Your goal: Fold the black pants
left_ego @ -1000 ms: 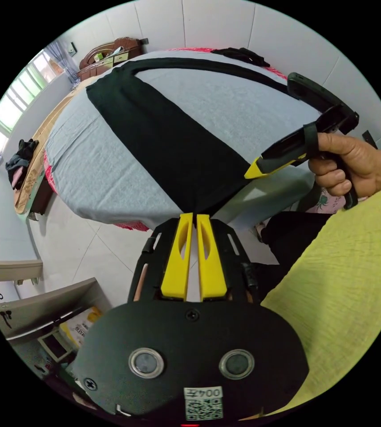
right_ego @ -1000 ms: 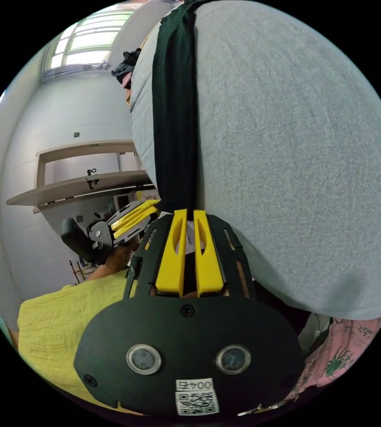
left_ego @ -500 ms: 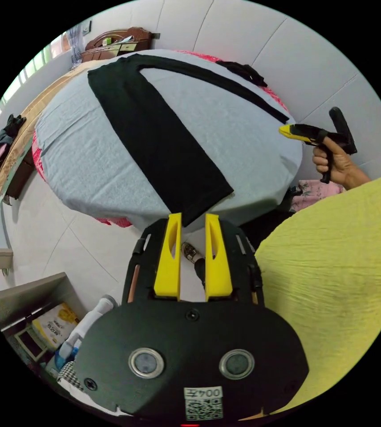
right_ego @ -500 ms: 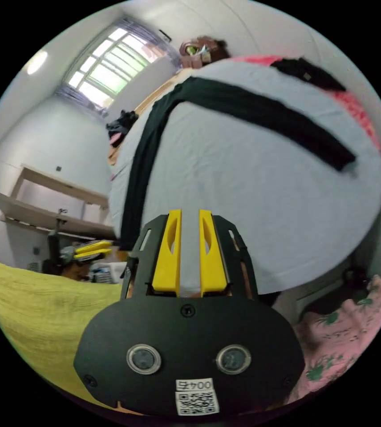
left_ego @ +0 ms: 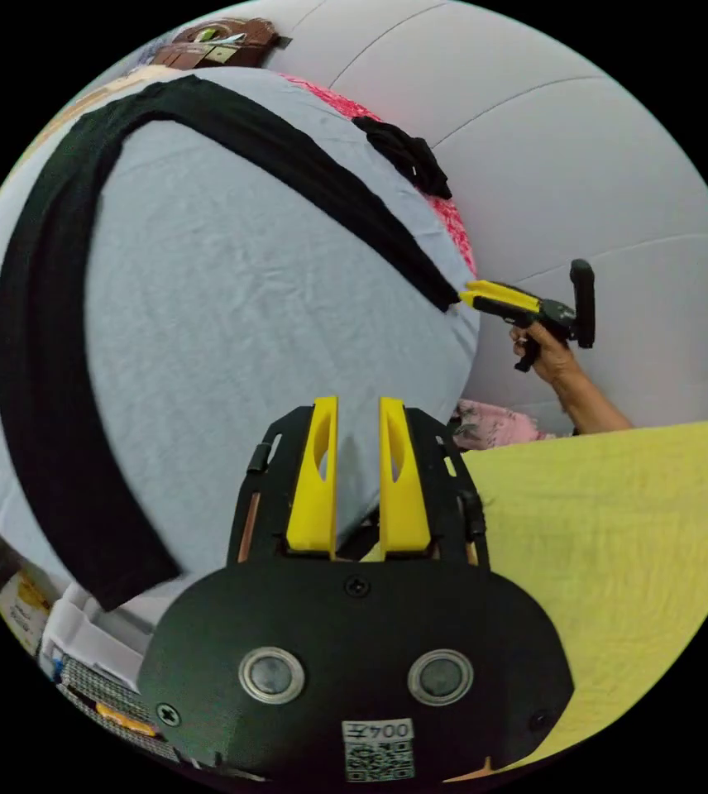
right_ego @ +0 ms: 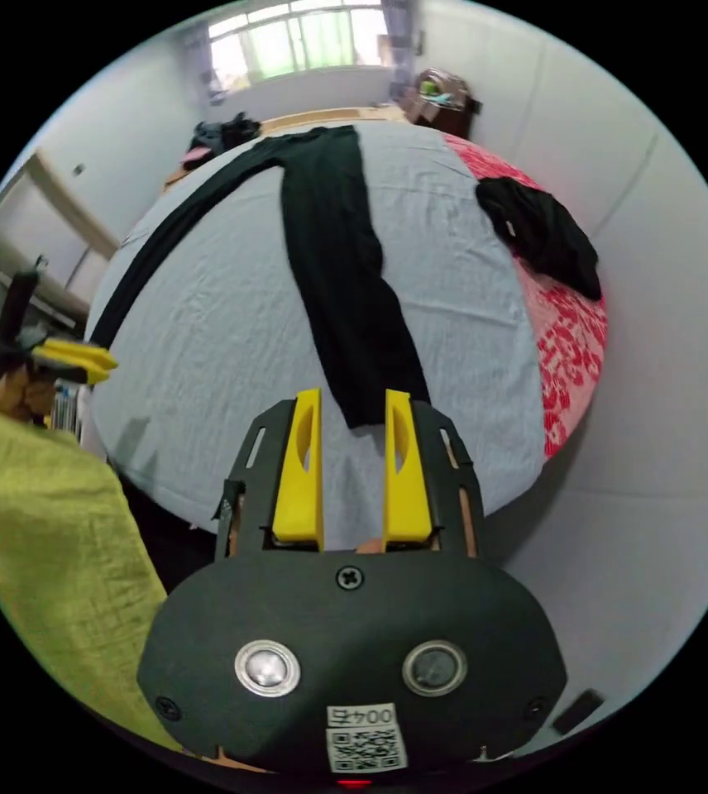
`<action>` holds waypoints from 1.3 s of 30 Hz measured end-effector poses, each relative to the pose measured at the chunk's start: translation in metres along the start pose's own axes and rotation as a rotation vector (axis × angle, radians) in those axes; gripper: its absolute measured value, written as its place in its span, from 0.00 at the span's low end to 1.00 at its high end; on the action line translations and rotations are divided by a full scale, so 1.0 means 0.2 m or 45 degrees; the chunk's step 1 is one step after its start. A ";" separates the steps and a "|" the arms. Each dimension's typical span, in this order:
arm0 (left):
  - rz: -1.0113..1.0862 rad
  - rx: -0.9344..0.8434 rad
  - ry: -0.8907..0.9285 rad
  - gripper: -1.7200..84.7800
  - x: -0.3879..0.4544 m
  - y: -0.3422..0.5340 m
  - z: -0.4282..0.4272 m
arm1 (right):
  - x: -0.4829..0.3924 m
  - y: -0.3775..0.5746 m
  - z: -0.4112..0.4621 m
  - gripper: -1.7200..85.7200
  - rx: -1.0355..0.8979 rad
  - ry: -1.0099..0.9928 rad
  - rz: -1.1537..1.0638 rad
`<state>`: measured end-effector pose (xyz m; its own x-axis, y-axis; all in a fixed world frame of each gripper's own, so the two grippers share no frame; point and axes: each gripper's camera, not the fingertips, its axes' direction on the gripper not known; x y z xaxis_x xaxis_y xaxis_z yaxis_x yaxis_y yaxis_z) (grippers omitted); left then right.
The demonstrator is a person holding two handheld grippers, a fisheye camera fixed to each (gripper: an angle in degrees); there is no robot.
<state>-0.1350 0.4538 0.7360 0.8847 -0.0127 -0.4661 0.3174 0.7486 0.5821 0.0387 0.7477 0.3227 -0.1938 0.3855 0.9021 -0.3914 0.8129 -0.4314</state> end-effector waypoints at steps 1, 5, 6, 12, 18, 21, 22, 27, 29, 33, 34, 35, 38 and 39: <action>-0.019 0.002 0.027 0.11 -0.01 -0.03 0.03 | -0.03 -0.02 -0.02 0.15 -0.015 -0.004 -0.119; -0.117 0.005 0.170 0.11 -0.07 -0.24 0.22 | -0.18 -0.05 -0.04 0.15 -0.073 0.058 -0.443; -0.144 -0.011 0.194 0.12 -0.09 -0.30 0.28 | -0.18 -0.06 -0.03 0.14 -0.083 0.049 -0.445; -0.317 -0.004 0.392 0.13 -0.26 -0.42 0.50 | -0.16 -0.14 -0.10 0.07 -0.098 0.114 -0.488; -0.493 0.046 0.590 0.13 -0.52 -0.41 0.64 | -0.09 -0.21 -0.34 0.08 -0.089 -0.178 -0.414; -0.512 0.041 0.604 0.14 -0.62 -0.40 0.70 | 0.02 -0.18 -0.49 0.10 -0.048 -0.306 -0.279; -0.515 0.047 0.607 0.14 -0.64 -0.39 0.71 | 0.10 -0.16 -0.55 0.11 -0.017 -0.353 -0.201; -0.521 0.082 0.594 0.13 -0.74 -0.37 0.79 | 0.45 -0.19 -0.60 0.12 -0.028 -0.459 0.094; -0.507 0.080 0.579 0.13 -0.77 -0.37 0.81 | 0.56 -0.22 -0.60 0.13 -0.037 -0.519 0.198; -0.490 0.065 0.516 0.14 -0.81 -0.38 0.89 | 0.59 -0.25 -0.63 0.13 -0.029 -0.524 0.222; -0.483 0.060 0.508 0.14 -0.82 -0.38 0.90 | 0.59 -0.26 -0.65 0.13 -0.022 -0.509 0.219; -0.470 0.042 0.496 0.14 -0.82 -0.38 0.93 | 0.59 -0.26 -0.67 0.13 -0.017 -0.493 0.219; -0.452 -0.002 0.473 0.13 -0.83 -0.38 1.02 | 0.62 -0.26 -0.71 0.13 0.020 -0.507 0.255; -0.453 -0.005 0.462 0.13 -0.84 -0.37 1.04 | 0.63 -0.26 -0.72 0.12 0.024 -0.518 0.263</action>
<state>-0.2352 0.2618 0.9095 0.5458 -0.0369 -0.8371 0.5759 0.7422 0.3428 0.1639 0.8177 0.4593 -0.6058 0.3325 0.7228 -0.3232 0.7273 -0.6054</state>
